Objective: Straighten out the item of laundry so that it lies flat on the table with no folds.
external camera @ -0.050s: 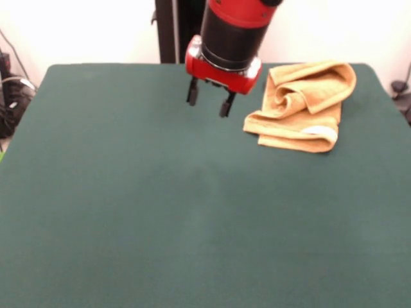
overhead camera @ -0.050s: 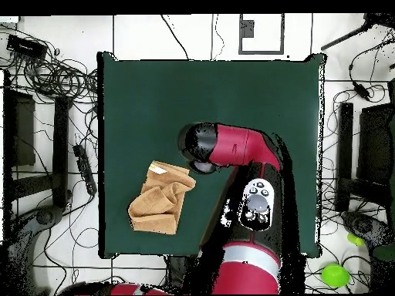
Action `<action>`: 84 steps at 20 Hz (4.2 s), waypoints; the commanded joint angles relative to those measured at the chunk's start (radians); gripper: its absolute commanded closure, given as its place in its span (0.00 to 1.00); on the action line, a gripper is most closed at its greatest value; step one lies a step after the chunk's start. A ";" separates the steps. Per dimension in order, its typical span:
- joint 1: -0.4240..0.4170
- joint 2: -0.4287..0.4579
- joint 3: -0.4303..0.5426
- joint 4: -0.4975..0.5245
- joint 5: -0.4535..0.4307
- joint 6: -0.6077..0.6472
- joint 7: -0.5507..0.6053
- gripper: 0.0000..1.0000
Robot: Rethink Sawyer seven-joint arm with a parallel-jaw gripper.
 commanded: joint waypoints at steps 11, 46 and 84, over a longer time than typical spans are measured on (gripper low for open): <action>0.151 0.321 -0.055 -0.183 0.258 0.169 0.748 0.00; 0.268 0.314 -0.146 -0.233 0.179 0.350 0.807 0.00; 0.073 0.130 0.203 0.065 0.263 0.265 0.580 0.00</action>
